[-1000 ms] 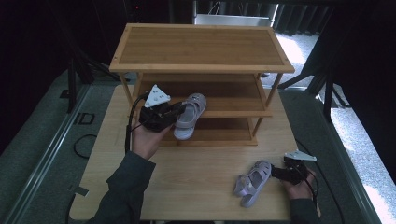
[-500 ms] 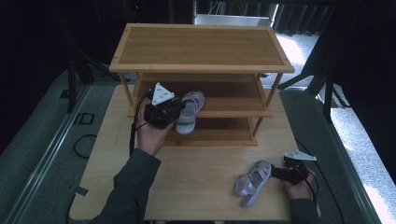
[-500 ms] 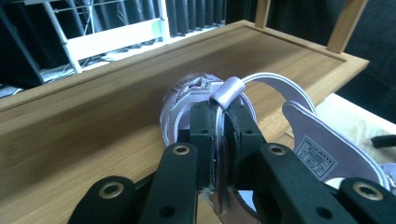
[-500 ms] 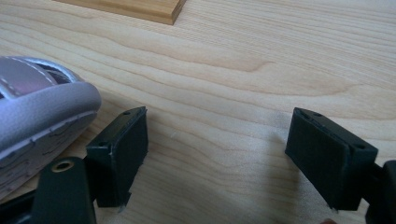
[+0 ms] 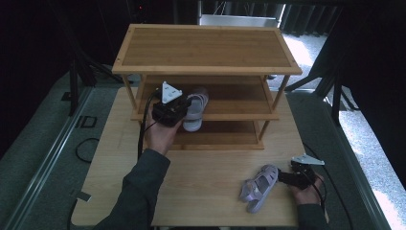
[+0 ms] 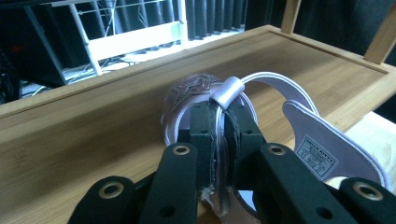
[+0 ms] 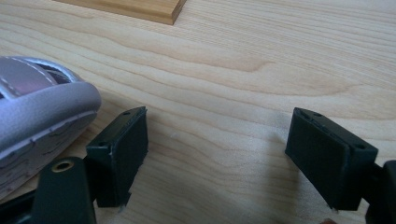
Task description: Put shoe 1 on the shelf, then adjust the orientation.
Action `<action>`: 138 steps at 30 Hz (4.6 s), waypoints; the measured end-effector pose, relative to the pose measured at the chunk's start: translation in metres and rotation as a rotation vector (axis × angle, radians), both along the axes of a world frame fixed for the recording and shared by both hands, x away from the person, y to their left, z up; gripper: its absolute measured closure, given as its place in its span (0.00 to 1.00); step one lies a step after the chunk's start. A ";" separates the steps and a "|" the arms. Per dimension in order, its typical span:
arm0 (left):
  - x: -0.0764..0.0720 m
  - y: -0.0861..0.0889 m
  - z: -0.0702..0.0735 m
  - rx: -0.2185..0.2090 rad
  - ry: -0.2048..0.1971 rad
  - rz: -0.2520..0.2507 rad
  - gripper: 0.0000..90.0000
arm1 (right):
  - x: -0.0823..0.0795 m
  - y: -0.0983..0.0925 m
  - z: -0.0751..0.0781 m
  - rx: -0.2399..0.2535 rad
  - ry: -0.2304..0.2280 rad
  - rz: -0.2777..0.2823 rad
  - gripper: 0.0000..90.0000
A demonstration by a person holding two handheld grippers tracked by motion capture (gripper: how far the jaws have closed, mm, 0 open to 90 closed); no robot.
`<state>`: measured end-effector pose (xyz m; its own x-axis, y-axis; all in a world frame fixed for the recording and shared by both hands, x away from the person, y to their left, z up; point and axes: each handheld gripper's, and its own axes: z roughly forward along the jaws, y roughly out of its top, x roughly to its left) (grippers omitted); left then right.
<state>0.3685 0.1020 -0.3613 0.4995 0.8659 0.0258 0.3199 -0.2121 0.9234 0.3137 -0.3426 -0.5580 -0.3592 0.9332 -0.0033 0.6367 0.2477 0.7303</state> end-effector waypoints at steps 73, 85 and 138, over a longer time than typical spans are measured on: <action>0.050 -0.022 -0.008 0.010 -0.020 0.212 0.79 | 0.000 0.000 0.000 0.001 0.002 0.003 0.22; 0.036 -0.021 -0.003 -0.058 -0.064 0.209 0.64 | 0.000 0.000 0.000 0.001 0.001 0.003 0.22; -0.058 0.039 -0.059 -0.106 -0.020 -0.059 0.57 | -0.002 0.000 0.000 0.000 -0.002 0.003 0.25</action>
